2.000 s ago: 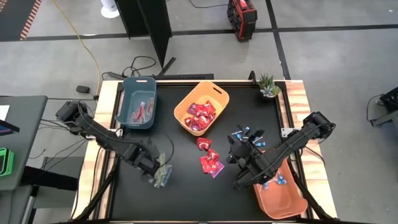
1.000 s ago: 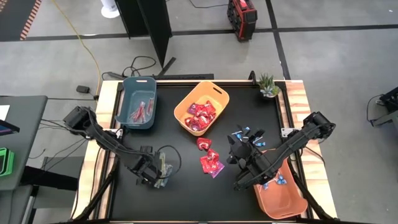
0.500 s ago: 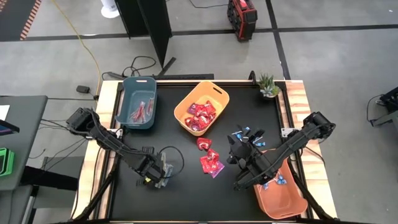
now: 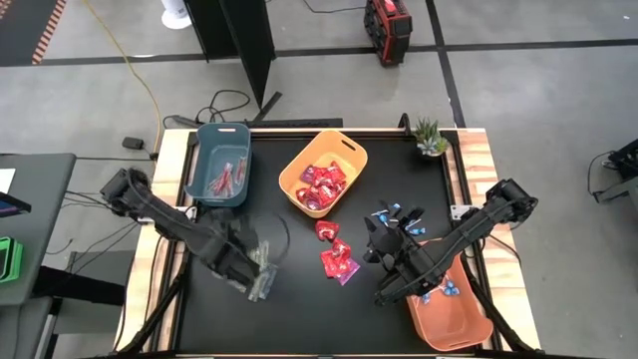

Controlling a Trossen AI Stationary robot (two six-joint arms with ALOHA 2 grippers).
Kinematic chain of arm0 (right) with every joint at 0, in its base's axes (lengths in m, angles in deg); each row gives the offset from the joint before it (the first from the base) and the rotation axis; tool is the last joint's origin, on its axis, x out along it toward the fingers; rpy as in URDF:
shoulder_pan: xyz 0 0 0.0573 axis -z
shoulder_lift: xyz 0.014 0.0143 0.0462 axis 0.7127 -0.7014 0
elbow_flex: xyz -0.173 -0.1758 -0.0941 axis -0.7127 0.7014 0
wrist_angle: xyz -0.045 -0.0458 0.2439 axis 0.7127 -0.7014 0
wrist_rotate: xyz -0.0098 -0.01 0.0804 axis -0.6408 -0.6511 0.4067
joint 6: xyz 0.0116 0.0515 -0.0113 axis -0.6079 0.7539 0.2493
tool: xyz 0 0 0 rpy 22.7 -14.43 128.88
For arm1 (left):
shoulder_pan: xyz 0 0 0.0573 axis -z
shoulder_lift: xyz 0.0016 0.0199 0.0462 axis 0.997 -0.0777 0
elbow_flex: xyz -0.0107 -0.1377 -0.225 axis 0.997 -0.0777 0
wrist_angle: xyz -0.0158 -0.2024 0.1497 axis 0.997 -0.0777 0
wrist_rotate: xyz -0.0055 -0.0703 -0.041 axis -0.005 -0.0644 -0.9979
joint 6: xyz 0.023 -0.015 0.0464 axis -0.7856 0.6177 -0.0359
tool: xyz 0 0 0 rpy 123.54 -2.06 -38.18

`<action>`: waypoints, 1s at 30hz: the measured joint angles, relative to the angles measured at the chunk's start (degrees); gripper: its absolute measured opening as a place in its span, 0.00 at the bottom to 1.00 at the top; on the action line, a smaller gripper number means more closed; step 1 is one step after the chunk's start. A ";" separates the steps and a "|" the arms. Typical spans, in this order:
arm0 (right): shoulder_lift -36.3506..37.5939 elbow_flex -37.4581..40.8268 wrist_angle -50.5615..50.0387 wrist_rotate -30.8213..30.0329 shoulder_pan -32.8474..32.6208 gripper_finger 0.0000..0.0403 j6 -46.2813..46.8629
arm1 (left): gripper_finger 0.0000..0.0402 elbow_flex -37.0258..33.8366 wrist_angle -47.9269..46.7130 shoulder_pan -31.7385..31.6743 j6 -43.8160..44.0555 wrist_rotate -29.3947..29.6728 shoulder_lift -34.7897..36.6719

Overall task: Sort candy
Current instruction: Put the blue gummy into the blue bin, then put the blue lollipop into the orange bin

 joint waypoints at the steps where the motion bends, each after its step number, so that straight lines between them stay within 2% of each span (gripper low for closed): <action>1: 0.00 0.00 -0.01 0.00 0.00 0.75 0.00 | 0.01 0.00 -0.73 -1.22 3.61 4.40 1.08; 4: 0.00 0.00 -0.01 0.03 0.00 0.75 0.00 | 0.01 -1.10 -0.21 -5.28 13.72 14.33 4.52; 7: 0.00 0.00 -0.02 0.04 0.00 0.75 0.02 | 0.01 -3.37 -0.40 -9.87 20.70 20.52 7.43; 13: 0.00 0.00 0.00 0.06 0.00 0.75 0.02 | 0.02 -9.04 -0.41 -21.68 23.63 25.87 10.39; 18: 0.00 0.00 0.00 0.04 0.00 0.75 0.00 | 0.02 -13.56 1.26 -32.37 20.31 25.78 10.86; 23: 0.00 0.00 0.06 0.04 0.00 0.75 -0.46 | 0.04 -17.54 11.29 -39.17 9.84 25.02 10.86; 26: 0.00 0.00 0.20 0.04 0.00 0.75 -0.72 | 0.11 -18.90 17.13 -40.56 4.43 24.90 10.87; 30: 0.00 0.00 0.22 0.04 -0.04 0.75 -0.74 | 0.29 -19.39 18.78 -40.95 1.82 23.99 10.88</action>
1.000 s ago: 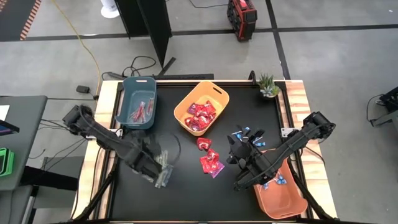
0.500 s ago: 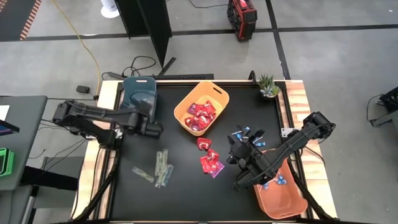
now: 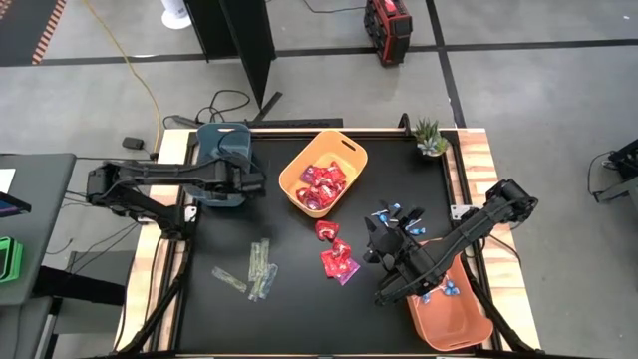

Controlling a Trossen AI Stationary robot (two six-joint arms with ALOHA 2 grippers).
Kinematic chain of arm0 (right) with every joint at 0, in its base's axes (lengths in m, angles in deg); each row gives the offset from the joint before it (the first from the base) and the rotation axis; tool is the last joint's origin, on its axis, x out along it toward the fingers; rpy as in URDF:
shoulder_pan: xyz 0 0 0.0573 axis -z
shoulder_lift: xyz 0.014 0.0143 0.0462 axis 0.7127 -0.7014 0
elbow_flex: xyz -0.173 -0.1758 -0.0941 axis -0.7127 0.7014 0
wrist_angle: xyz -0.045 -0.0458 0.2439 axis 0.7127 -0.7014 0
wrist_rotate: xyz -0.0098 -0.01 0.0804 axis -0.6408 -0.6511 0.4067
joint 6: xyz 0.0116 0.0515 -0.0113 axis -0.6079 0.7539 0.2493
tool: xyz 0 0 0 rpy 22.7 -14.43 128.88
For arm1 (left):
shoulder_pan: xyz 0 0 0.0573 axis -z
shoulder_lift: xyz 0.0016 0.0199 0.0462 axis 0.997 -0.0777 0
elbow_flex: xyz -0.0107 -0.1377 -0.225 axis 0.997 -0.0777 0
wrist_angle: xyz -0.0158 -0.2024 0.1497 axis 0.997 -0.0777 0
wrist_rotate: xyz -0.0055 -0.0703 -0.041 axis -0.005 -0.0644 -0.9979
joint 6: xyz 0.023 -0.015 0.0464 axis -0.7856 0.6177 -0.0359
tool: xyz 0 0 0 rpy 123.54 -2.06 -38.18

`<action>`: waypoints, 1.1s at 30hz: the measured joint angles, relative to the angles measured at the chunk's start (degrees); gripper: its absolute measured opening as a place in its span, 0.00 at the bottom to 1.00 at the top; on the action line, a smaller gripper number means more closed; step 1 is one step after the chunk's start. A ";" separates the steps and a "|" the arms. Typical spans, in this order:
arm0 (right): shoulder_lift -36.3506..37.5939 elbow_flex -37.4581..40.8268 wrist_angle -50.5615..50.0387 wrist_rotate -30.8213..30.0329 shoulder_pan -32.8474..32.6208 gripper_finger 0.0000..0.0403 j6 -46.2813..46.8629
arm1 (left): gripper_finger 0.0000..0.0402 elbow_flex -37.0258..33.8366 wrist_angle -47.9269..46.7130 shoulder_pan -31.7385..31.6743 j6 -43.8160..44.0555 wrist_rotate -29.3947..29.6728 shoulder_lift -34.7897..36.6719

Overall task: Sort candy
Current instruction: Put the blue lollipop into the orange bin

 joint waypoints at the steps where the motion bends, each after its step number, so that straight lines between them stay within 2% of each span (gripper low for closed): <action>1: 0.00 0.00 0.00 0.00 0.00 0.75 -0.02 | 0.35 0.00 -0.22 0.00 0.11 -0.04 0.00; 5: 0.00 0.00 0.02 0.00 0.00 0.75 -0.07 | 0.56 0.26 -2.95 -0.02 1.14 0.02 0.00; 8: 0.00 0.00 0.01 0.00 0.00 0.75 -0.17 | 0.66 1.12 -2.27 3.54 1.97 1.10 0.38; 11: 0.00 0.00 0.03 0.00 0.00 0.75 -0.17 | 0.69 1.62 3.76 10.41 -1.96 3.79 1.72; 18: 0.00 0.00 2.01 0.86 1.38 0.75 -0.16 | 0.70 0.95 24.06 26.14 -11.76 5.73 3.21; 23: 0.00 0.32 8.18 12.39 6.43 0.75 -5.26 | 0.70 -4.08 39.25 35.52 -18.05 7.38 3.21; 25: 0.00 1.64 13.98 17.52 9.27 0.75 -12.36 | 0.70 -6.90 45.46 38.59 -21.41 7.43 3.21; 28: -0.11 2.49 19.75 28.96 13.91 0.75 -23.36 | 0.70 -10.89 55.89 42.57 -25.90 7.16 3.17; 33: -0.04 2.80 20.09 45.28 22.63 0.75 -37.40 | 0.70 -16.76 72.18 47.66 -33.19 3.04 3.17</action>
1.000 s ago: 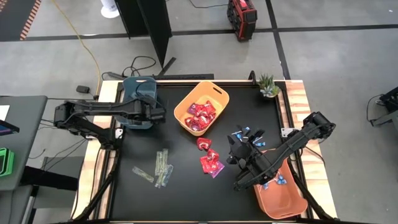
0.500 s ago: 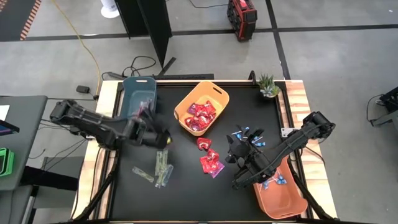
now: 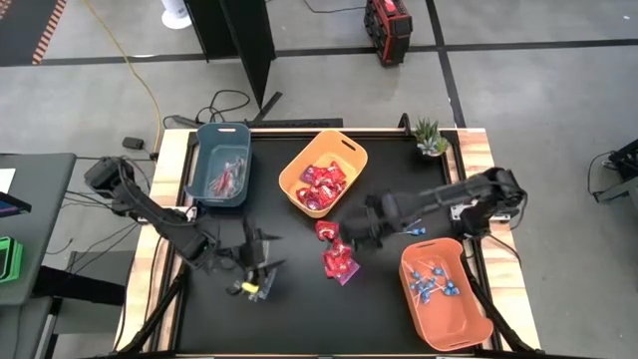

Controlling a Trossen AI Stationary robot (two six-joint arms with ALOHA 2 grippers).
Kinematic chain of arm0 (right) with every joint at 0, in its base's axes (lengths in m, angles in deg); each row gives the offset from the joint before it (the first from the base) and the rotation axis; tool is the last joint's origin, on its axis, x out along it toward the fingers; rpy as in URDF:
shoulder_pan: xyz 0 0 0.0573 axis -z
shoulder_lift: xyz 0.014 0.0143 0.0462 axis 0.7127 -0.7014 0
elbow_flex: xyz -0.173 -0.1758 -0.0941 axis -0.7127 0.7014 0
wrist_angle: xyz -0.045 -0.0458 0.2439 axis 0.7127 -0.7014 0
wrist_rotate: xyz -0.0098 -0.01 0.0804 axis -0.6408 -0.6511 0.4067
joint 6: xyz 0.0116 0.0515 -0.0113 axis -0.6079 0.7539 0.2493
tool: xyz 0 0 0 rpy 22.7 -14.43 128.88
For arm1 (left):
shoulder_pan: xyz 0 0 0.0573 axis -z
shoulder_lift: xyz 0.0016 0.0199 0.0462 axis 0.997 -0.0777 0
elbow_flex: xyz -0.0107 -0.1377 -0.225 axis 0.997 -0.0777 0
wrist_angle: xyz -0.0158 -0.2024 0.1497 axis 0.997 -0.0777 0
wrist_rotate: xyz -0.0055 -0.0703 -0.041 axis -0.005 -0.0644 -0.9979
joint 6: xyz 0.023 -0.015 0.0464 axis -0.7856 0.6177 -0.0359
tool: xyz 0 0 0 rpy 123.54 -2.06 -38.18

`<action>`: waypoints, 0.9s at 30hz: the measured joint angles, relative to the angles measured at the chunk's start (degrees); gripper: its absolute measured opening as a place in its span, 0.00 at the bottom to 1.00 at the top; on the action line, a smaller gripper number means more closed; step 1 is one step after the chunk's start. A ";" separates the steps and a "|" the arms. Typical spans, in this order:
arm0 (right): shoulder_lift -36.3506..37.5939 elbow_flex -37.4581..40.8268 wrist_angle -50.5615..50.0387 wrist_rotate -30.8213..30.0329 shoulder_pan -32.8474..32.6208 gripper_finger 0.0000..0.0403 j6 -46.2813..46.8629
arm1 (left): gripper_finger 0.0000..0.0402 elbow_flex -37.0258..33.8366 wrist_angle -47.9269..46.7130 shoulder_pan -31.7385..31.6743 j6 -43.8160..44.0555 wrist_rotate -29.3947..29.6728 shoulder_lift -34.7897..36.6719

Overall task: Sort candy
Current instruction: Put the blue lollipop into the orange bin

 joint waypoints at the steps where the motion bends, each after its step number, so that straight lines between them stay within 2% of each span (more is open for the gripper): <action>1: 0.00 0.00 -1.20 2.09 1.84 0.75 -1.52 | 0.70 -1.02 2.79 0.95 -0.94 -0.29 0.00; 5: 0.02 1.31 -5.47 8.82 9.20 0.75 -5.14 | 0.70 -2.93 5.99 3.75 -3.87 -0.23 0.00; 9: 0.04 6.91 -3.22 15.67 14.84 0.75 -10.42 | 0.70 -2.93 6.02 4.67 -3.39 -0.02 0.02; 12: 0.10 12.27 -0.52 17.93 17.46 0.75 -12.48 | 0.70 -2.93 5.46 5.48 -2.57 0.01 0.02; 20: 4.62 24.94 12.42 23.96 20.90 0.75 -9.24 | 0.70 -2.91 1.59 6.59 0.44 1.38 0.02; 27: 5.35 28.97 18.12 24.01 20.05 0.75 -5.16 | 0.70 -2.91 0.65 6.59 1.17 2.13 0.02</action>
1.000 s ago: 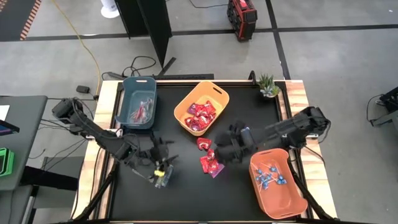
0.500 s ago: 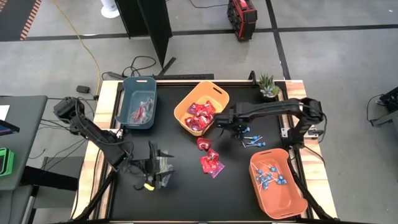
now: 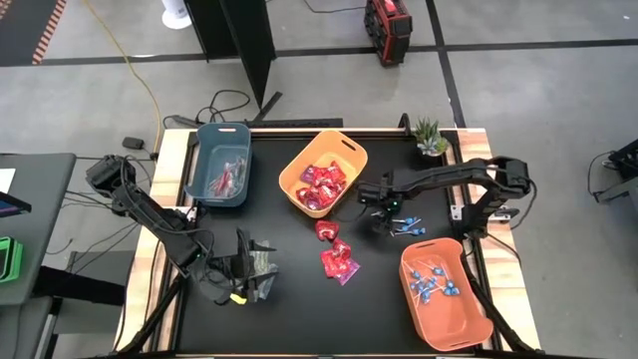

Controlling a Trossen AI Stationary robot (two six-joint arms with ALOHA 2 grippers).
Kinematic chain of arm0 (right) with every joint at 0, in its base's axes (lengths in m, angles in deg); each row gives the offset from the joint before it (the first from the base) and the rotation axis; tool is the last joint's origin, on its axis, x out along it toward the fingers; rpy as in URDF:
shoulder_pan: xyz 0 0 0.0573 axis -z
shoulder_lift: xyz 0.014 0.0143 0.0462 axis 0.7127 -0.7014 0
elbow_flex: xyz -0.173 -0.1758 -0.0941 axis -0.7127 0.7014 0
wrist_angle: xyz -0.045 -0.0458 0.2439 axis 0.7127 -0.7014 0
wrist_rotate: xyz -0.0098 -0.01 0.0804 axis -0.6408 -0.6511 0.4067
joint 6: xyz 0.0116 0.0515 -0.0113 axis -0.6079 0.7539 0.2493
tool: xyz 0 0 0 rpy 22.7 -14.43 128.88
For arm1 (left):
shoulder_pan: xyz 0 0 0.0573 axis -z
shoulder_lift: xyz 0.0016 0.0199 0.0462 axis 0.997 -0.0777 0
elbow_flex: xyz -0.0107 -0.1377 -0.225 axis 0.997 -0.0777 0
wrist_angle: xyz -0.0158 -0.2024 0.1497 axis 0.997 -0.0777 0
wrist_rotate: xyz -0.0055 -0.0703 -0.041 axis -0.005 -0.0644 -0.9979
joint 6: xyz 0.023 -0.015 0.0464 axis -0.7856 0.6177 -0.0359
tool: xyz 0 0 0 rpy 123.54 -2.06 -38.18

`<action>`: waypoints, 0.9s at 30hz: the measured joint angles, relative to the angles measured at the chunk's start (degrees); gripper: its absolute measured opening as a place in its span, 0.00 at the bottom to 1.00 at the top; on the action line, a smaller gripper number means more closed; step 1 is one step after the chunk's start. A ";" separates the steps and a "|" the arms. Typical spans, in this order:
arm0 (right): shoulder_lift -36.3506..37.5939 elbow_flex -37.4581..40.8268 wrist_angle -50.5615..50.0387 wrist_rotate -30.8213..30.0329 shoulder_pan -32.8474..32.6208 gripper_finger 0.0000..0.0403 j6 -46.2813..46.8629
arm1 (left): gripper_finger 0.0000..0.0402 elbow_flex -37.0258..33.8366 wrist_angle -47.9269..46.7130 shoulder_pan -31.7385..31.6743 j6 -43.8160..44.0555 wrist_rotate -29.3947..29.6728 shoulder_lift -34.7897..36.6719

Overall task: Sort candy
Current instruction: Put the blue lollipop into the orange bin

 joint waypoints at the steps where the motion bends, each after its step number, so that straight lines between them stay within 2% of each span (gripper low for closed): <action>1: -0.25 0.04 0.63 0.02 -0.14 0.75 0.47 | 0.70 0.00 0.00 0.00 -0.07 0.00 0.00; 10: -3.90 -0.03 3.88 -1.43 -0.79 0.74 3.09 | 0.70 0.02 0.06 -0.02 -0.11 0.00 0.00; 16: -6.64 -0.27 4.97 -1.27 -0.76 0.65 3.17 | 0.70 0.02 0.04 -0.02 -0.04 -0.02 0.00; 20: -6.04 -0.16 5.17 -0.85 -0.83 0.51 3.67 | 0.70 0.02 0.02 -0.02 0.01 -0.02 0.00; 27: -2.94 0.21 1.99 -1.06 -2.47 0.15 3.63 | 0.70 0.02 -0.07 -0.02 -0.11 -0.02 0.00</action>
